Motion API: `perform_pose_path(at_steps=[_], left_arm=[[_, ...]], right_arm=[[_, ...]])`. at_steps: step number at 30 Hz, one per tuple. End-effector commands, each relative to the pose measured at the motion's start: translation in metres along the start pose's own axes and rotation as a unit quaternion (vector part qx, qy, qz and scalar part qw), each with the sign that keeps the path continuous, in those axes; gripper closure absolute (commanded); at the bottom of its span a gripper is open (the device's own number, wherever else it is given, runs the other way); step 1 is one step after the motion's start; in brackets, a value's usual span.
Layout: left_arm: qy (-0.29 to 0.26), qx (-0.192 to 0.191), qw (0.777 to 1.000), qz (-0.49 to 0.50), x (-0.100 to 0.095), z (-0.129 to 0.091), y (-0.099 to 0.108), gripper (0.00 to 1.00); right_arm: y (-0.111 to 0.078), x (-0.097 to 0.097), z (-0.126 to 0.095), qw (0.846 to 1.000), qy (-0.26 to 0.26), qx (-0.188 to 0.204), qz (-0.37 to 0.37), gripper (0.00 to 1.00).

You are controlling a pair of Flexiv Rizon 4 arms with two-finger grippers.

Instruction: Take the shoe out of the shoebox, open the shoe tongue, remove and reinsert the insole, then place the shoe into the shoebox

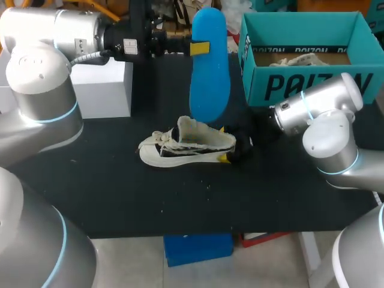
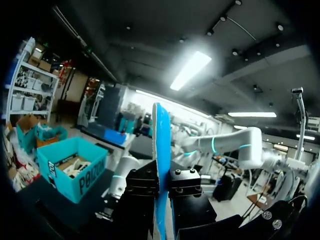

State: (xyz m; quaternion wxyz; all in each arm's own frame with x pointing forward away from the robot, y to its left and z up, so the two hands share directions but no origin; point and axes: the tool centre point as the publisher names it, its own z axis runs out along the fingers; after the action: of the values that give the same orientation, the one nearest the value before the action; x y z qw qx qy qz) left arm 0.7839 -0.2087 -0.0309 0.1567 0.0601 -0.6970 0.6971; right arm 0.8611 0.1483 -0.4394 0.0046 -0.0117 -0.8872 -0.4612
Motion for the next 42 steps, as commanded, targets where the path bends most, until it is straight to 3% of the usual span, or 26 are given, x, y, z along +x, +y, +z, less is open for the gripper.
perform_pose_path(at_steps=[1, 11, 37, 38, 39, 40, 42], left_arm=[[-0.007, 0.009, 1.000, 0.013, 0.019, -0.004, -0.014, 1.00], [0.005, 0.041, 0.999, 0.016, 0.045, -0.006, -0.042, 1.00], [0.010, 0.038, 0.999, 0.014, 0.046, -0.006, -0.044, 1.00], [0.010, 0.038, 0.999, 0.014, 0.046, -0.006, -0.044, 1.00], [0.010, 0.038, 0.999, 0.014, 0.046, -0.006, -0.044, 1.00], [0.010, 0.038, 0.999, 0.014, 0.046, -0.006, -0.044, 1.00], [0.010, 0.038, 0.999, 0.014, 0.046, -0.006, -0.044, 1.00]], right_arm=[[-0.003, 0.000, 0.001, 1.000, 0.000, 0.001, 0.001, 1.00], [-0.003, 0.000, 0.001, 1.000, 0.000, 0.001, 0.001, 1.00], [-0.003, 0.000, 0.001, 1.000, 0.000, 0.001, 0.001, 1.00], [-0.003, 0.000, 0.001, 1.000, 0.000, 0.001, 0.001, 0.96], [-0.003, 0.000, 0.001, 1.000, 0.000, 0.001, 0.001, 0.62], [-0.004, 0.000, 0.000, 1.000, 0.005, 0.022, 0.004, 0.00], [-0.003, 0.001, -0.005, 0.998, 0.006, 0.064, 0.007, 0.00]])
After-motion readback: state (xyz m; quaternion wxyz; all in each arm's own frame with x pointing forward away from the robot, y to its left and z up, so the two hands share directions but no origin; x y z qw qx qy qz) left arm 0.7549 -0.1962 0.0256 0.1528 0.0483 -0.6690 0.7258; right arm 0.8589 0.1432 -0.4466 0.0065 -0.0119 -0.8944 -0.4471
